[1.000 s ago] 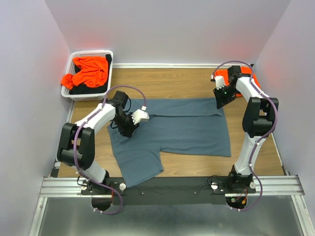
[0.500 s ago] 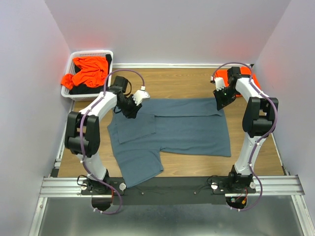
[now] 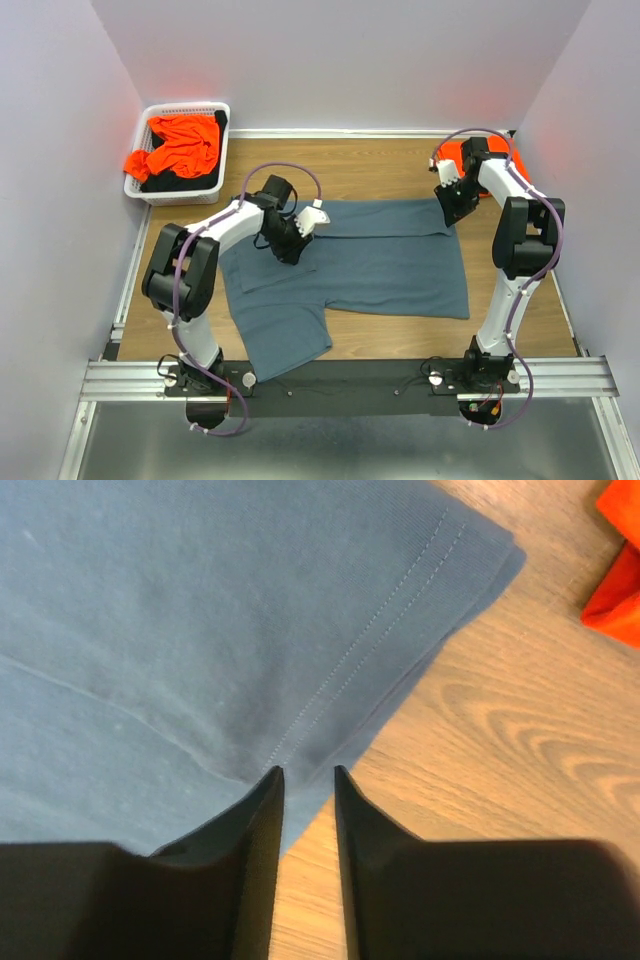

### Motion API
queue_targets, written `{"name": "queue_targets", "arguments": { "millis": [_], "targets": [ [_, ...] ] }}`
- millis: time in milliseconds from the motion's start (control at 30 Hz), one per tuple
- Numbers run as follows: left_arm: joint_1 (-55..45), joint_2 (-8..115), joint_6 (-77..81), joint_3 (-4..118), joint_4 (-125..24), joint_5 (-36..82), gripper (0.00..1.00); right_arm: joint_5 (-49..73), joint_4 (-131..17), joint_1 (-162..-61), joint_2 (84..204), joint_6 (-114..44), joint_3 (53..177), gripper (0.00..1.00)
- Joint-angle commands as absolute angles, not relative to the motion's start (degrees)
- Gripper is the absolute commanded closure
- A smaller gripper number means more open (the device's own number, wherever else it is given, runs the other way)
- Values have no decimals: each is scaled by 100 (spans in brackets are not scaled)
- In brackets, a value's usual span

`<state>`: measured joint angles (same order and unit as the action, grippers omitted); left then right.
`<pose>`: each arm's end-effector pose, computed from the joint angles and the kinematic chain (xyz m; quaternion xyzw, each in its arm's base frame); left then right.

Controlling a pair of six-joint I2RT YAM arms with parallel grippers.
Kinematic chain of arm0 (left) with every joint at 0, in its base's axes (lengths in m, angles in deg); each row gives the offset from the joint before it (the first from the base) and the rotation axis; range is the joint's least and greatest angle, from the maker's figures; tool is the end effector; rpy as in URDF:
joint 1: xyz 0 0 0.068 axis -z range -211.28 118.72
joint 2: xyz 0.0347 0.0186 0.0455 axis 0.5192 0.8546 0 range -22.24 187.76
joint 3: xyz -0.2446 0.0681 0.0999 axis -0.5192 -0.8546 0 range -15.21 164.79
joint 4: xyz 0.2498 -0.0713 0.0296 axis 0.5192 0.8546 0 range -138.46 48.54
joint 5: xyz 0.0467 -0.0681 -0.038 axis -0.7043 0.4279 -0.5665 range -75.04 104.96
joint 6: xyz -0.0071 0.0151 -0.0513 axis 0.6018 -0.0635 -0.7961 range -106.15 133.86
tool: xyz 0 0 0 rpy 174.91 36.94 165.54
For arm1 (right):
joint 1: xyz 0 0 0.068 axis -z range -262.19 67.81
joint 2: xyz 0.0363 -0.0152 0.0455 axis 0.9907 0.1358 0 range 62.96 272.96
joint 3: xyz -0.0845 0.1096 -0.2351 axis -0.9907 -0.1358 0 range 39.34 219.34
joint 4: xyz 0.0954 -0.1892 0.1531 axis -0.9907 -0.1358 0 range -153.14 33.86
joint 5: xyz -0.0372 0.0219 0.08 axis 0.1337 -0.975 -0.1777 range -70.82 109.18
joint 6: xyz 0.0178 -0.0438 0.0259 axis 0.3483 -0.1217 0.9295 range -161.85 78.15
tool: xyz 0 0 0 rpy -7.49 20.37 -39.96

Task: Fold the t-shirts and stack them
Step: Fold the tshirt

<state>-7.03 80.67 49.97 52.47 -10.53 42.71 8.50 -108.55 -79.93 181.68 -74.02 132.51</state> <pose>0.3070 -0.1566 0.1776 0.5132 0.8125 -0.2213 0.1659 0.4165 -0.0099 0.1869 -0.2649 0.9541 0.0575 0.1272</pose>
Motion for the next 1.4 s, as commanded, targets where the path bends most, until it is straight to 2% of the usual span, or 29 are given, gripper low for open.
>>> {"name": "queue_targets", "arguments": {
  "millis": [0, 167, 300, 467, 633, 767, 800, 967, 1067, 1100, 1367],
  "targets": [
    [-1088, 7602, 4892, 5404, -918, 4379, 61, 1039, -10940, -7982, 18205, -7420, 13338, 62],
    [-1545, 7637, 4927, 5466, -944, 4300, 58, 1100, -10967, -7982, 17907, -7498, 12909, 54],
    [-2203, 7865, 4778, 5667, -962, 4484, 57, 1048, -10958, -7982, 17897, -7455, 12679, 53],
    [-2390, 7971, 4760, 5783, -1006, 4415, 57, 1100, -10932, -7982, 18160, -7420, 12811, 55],
    [-2407, 8015, 4760, 5739, -1041, 4388, 57, 1109, -10897, -7982, 18311, -7358, 12916, 64],
    [-2460, 8068, 4752, 5651, -1164, 4291, 57, 1171, -10861, -7982, 18284, -7341, 12960, 76],
    [-2477, 8077, 4734, 5633, -1190, 4248, 57, 1188, -10861, -7982, 18276, -7349, 12986, 82],
    [-2583, 8208, 4673, 5581, -1304, 4089, 57, 1206, -10879, -7982, 18109, -7376, 13066, 85],
    [-2627, 8279, 4681, 5572, -1322, 4063, 58, 1267, -10879, -7982, 18056, -7420, 13083, 92],
    [-2618, 8288, 4673, 5563, -1331, 4054, 58, 1276, -10888, -7982, 18047, -7420, 13083, 99],
    [-2697, 8253, 4637, 5589, -1375, 3966, 58, 1417, -10870, -7982, 17819, -7648, 12943, 99]
  ]
}}
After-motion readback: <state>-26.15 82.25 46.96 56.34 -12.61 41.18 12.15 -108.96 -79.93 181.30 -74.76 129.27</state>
